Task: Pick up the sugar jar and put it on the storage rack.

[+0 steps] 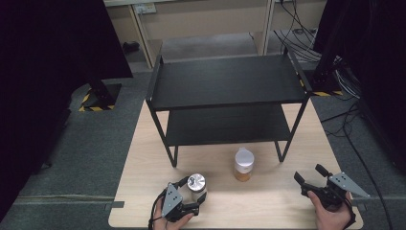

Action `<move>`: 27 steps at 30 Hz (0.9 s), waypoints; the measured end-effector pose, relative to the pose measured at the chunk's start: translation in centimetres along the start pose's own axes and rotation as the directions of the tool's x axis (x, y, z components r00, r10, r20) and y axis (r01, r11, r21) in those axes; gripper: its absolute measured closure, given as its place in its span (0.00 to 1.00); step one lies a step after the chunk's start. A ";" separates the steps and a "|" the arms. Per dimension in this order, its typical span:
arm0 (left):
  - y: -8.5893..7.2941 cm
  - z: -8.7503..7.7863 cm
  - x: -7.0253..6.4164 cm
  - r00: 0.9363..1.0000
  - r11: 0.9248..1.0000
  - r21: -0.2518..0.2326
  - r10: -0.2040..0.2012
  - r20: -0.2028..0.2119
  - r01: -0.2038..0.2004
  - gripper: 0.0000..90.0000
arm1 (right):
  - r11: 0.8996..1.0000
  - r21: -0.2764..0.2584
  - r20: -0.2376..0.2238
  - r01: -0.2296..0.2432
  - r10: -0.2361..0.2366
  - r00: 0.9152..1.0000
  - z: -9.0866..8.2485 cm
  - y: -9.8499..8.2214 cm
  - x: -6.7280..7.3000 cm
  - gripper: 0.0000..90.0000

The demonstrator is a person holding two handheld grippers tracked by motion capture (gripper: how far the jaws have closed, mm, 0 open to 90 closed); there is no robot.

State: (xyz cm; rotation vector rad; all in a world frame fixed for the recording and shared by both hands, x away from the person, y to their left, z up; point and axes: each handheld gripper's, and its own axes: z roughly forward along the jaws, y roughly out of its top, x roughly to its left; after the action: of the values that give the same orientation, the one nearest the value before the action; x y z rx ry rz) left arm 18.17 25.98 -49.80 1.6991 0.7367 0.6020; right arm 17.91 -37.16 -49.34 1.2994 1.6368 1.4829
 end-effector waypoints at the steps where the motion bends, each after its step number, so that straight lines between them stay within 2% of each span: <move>1: 0.1 0.1 0.0 1.000 1.000 0.008 -0.001 -0.003 0.001 0.26 | 1.000 0.001 -0.001 0.000 0.000 1.000 0.0 0.0 0.0 0.05; 7: 0.8 0.5 -0.4 1.000 0.999 0.043 0.025 -0.002 -0.025 0.33 | 1.000 0.000 -0.003 -0.006 0.006 1.000 0.0 0.0 -0.1 0.05; 13: 0.7 0.4 -0.1 1.000 0.999 0.037 0.011 0.008 -0.012 0.34 | 1.000 0.004 -0.005 -0.006 0.006 1.000 0.0 0.1 -0.1 0.05; 16: 0.6 0.4 -0.3 1.000 0.999 0.029 0.025 0.004 -0.025 0.34 | 1.000 0.004 -0.005 -0.009 0.009 1.000 0.0 0.1 -0.1 0.05; 18: 0.4 0.4 -0.4 1.000 1.000 0.019 0.023 0.005 -0.023 0.34 | 1.000 0.003 -0.005 -0.010 0.010 1.000 0.0 0.1 -0.1 0.05; 21: 0.2 0.3 -0.3 1.000 1.000 -0.005 -0.006 0.009 0.006 0.34 | 1.000 0.005 -0.005 -0.010 0.010 1.000 0.1 0.1 -0.1 0.05; 27: 0.3 -0.6 -0.8 0.999 0.997 -0.080 -0.017 -0.035 0.014 0.34 | 1.000 0.004 -0.006 -0.014 0.014 1.000 0.0 0.1 -0.2 0.05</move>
State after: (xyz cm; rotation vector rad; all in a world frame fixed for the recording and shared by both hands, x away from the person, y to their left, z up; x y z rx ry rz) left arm 17.28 25.70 -49.37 1.6117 0.7413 0.6439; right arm 18.05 -37.32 -49.31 1.3127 1.6384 1.4942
